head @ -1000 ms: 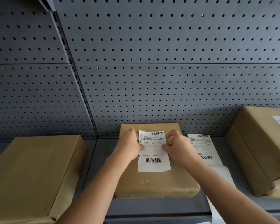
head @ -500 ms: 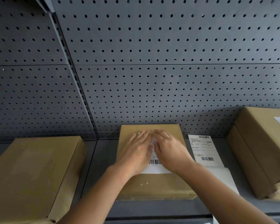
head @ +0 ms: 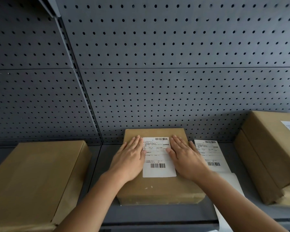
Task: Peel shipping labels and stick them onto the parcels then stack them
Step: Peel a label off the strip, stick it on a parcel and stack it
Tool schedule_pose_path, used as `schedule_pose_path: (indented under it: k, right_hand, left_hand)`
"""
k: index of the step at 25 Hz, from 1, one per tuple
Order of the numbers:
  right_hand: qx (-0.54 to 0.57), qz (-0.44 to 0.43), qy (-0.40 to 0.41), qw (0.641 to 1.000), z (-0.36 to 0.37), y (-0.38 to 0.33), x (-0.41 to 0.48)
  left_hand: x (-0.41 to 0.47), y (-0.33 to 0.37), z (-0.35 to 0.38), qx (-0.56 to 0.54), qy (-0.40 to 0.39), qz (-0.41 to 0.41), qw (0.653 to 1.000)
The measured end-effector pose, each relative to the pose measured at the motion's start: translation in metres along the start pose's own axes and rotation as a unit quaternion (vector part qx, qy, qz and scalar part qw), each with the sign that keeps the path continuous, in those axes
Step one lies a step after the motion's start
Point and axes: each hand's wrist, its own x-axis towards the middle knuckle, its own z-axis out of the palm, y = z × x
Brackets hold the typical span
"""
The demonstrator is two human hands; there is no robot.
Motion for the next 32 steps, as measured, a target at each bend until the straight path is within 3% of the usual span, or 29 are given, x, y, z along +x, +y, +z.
schedule_pose_path:
  k: [3,7,10,14,19,23,26,32]
  right_hand:
    - [0.024,-0.037,0.015,0.999,-0.003,-0.013,-0.009]
    - [0.047,-0.101,-0.025,0.993,0.005,-0.043,-0.033]
    - [-0.005,-0.094,-0.031,0.995,0.014,-0.042,-0.040]
    - [-0.046,-0.054,-0.018,0.997,0.010,-0.023,-0.044]
    - [-0.033,0.004,-0.010,0.999,-0.001,-0.006,-0.058]
    - [-0.013,-0.063,0.022,0.998,0.000,-0.026,-0.076]
    - [-0.007,-0.113,0.001,0.994,0.015,-0.041,-0.092]
    - [-0.029,-0.064,0.044,0.997,0.024,-0.008,-0.100]
  left_hand:
    - [-0.010,0.012,-0.002,-0.019,0.016,0.027,0.999]
    - [-0.027,0.031,0.004,0.008,-0.013,0.081,0.997]
    - [-0.033,0.029,0.010,0.055,-0.028,0.076,0.995]
    - [-0.039,0.023,0.009,0.032,-0.022,0.037,0.999]
    - [-0.054,0.009,0.008,0.031,-0.014,-0.029,0.999]
    - [-0.074,0.032,0.006,-0.013,0.015,0.037,0.999]
    - [-0.086,0.046,0.016,0.018,-0.001,0.091,0.996]
    - [-0.099,0.033,0.018,0.012,0.010,0.026,1.000]
